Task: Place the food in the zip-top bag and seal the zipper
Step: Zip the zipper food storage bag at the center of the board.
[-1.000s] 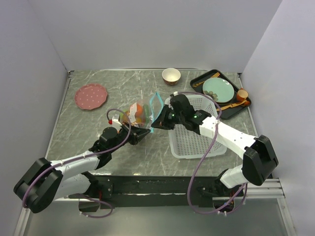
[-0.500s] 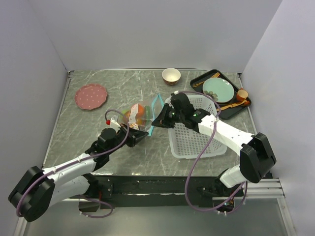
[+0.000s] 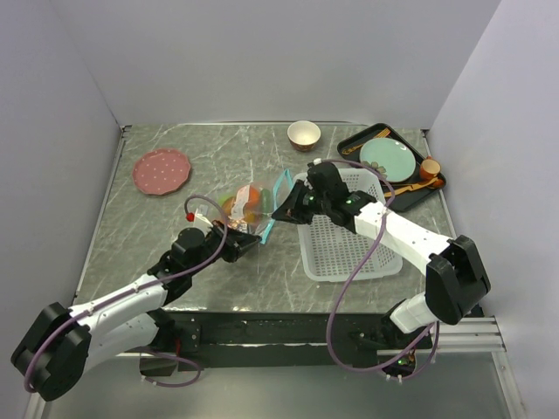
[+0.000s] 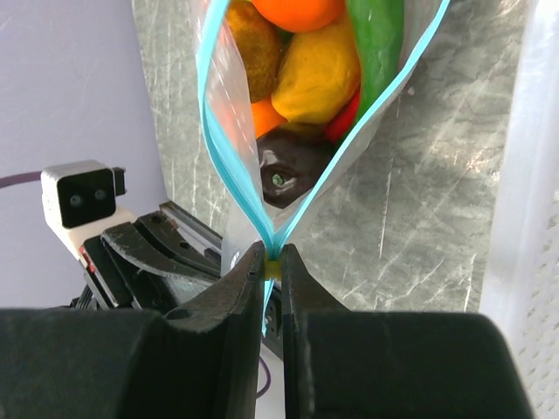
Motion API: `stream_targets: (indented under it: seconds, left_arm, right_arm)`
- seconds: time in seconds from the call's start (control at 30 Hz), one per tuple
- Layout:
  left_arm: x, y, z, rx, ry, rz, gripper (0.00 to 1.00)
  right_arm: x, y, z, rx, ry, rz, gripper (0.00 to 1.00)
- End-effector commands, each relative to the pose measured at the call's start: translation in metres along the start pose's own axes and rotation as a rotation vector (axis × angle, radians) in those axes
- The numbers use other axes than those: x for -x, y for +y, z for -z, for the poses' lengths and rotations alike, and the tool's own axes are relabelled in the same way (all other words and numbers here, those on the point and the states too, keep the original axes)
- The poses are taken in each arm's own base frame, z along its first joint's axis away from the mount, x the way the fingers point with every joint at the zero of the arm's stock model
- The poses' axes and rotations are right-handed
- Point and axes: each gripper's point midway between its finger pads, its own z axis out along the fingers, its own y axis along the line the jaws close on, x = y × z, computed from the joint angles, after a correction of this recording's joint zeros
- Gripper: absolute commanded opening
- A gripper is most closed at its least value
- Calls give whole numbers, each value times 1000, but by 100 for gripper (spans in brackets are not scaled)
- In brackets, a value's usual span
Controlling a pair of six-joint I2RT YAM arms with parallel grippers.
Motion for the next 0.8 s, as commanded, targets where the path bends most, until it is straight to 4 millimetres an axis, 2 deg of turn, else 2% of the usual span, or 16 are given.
stream_targets:
  seconds: [0.0, 0.4, 0.57, 0.77]
  left_arm:
    - [6, 17, 6, 68, -29, -40, 1]
    - [14, 18, 28, 95, -89, -67, 1]
    - [19, 12, 34, 87, -115, -77, 1]
    - [17, 17, 35, 97, -108, -72, 1]
  right_arm:
    - [53, 9, 7, 16, -168, 13, 7]
    - [67, 4, 1, 17, -159, 11, 7]
    - [73, -1, 1, 6, -162, 12, 7]
    - [84, -7, 3, -3, -177, 8, 7]
